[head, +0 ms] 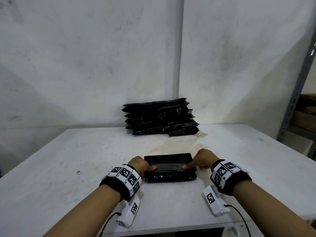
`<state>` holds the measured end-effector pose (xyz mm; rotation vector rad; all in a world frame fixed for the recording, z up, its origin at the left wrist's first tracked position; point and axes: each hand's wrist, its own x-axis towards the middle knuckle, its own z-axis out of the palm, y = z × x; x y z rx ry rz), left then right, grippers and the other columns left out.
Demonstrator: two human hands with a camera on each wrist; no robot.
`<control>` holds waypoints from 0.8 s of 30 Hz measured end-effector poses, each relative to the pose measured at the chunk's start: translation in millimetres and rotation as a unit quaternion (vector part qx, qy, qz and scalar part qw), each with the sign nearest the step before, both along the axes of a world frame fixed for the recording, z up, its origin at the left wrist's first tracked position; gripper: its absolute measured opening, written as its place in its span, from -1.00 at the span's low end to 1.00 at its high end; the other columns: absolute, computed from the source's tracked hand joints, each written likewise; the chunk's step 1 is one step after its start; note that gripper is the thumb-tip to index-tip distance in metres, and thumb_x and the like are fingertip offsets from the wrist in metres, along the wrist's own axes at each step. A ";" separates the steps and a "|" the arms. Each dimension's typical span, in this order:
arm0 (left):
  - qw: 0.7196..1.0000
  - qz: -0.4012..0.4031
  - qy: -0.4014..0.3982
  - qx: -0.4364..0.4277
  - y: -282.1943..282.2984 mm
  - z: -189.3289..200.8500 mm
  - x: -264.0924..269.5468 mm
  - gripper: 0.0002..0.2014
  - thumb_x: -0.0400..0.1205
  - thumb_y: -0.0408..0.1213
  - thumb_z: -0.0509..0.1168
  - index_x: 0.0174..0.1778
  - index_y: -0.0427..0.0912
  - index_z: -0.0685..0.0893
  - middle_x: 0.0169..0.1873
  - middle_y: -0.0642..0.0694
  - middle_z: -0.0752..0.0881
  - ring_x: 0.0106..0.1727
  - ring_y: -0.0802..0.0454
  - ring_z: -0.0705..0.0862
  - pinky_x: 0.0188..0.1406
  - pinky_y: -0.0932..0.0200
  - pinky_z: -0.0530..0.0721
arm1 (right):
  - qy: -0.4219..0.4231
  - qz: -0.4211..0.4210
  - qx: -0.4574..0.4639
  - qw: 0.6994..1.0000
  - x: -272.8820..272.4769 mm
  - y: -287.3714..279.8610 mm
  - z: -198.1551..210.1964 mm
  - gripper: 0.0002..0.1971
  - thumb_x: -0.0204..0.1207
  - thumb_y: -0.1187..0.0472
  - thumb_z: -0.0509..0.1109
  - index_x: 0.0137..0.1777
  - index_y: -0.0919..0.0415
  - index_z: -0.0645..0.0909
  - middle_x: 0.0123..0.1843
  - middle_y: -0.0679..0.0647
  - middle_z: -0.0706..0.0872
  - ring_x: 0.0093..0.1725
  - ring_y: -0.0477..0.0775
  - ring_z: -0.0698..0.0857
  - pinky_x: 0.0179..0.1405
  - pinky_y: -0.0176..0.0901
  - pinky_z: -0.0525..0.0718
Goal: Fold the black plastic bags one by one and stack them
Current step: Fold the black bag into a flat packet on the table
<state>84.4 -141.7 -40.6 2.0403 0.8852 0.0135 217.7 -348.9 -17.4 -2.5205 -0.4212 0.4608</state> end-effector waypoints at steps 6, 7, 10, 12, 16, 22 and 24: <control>0.999 -0.008 0.024 0.036 -0.2 -3.9 4.6 -0.41 0.50 -0.03 0.50 0.25 -0.44 0.59 0.20 -0.32 0.69 0.24 -0.21 0.68 0.24 0.01 0.66 | -0.003 0.035 -0.054 0.998 -0.1 2.1 -0.9 -0.51 0.28 -0.14 0.65 -0.36 0.19 0.46 -0.41 0.01 0.54 -0.45 -0.09 0.47 -0.55 -0.35 0.37; 0.999 -0.005 0.018 0.029 0.6 -4.3 5.2 -0.42 0.50 -0.07 0.51 0.26 -0.44 0.58 0.22 -0.32 0.69 0.25 -0.21 0.68 0.23 0.04 0.66 | -0.002 0.038 -0.055 0.998 0.1 2.7 -0.9 -0.52 0.29 -0.12 0.65 -0.38 0.18 0.46 -0.42 0.01 0.53 -0.46 -0.09 0.47 -0.55 -0.35 0.37; 1.000 -0.008 0.019 0.012 1.1 -5.4 6.8 -0.43 0.52 -0.13 0.50 0.30 -0.46 0.57 0.26 -0.36 0.66 0.29 -0.25 0.65 0.24 0.00 0.63 | 0.026 0.036 -0.059 0.997 2.1 3.1 -3.0 -0.53 0.29 -0.13 0.65 -0.40 0.18 0.49 -0.45 0.01 0.56 -0.47 -0.05 0.49 -0.49 -0.30 0.41; 1.000 -0.014 0.027 -0.007 -0.6 -2.8 6.4 -0.43 0.54 -0.15 0.48 0.34 -0.46 0.54 0.30 -0.35 0.64 0.32 -0.25 0.63 0.30 -0.02 0.60 | 0.045 0.035 -0.055 0.997 4.1 3.6 -5.1 -0.53 0.27 -0.14 0.66 -0.39 0.19 0.51 -0.47 0.02 0.56 -0.47 -0.02 0.50 -0.44 -0.27 0.43; 0.997 0.001 0.013 -0.073 -3.0 -0.8 7.0 -0.63 0.63 -0.29 0.37 0.29 -0.42 0.57 0.12 -0.32 0.68 0.20 -0.22 0.66 0.10 0.01 0.61 | 0.063 0.059 -0.043 0.995 10.4 5.6 -10.7 -0.56 0.28 -0.14 0.65 -0.15 0.23 0.66 -0.31 0.11 0.66 -0.43 0.01 0.53 -0.36 -0.24 0.48; 0.992 -0.018 -0.011 -0.126 -13.5 -4.4 8.0 -0.54 0.55 -0.10 0.46 0.22 -0.36 0.61 0.10 -0.19 0.69 0.25 -0.16 0.61 0.16 0.03 0.57 | 0.117 0.047 0.039 0.991 12.9 5.4 -16.3 -0.55 0.34 0.11 0.66 0.14 0.38 0.70 -0.12 0.15 0.71 -0.20 0.07 0.65 -0.23 -0.21 0.66; 0.993 -0.017 -0.026 -0.111 -11.6 -8.4 8.6 -0.35 0.46 -0.07 0.54 0.34 -0.40 0.54 0.26 -0.19 0.65 0.27 -0.13 0.62 0.21 0.07 0.62 | 0.153 0.044 0.071 0.985 11.6 1.6 -15.6 -0.74 0.42 0.23 0.60 0.03 0.30 0.67 -0.17 0.10 0.70 -0.27 0.00 0.64 -0.42 -0.31 0.64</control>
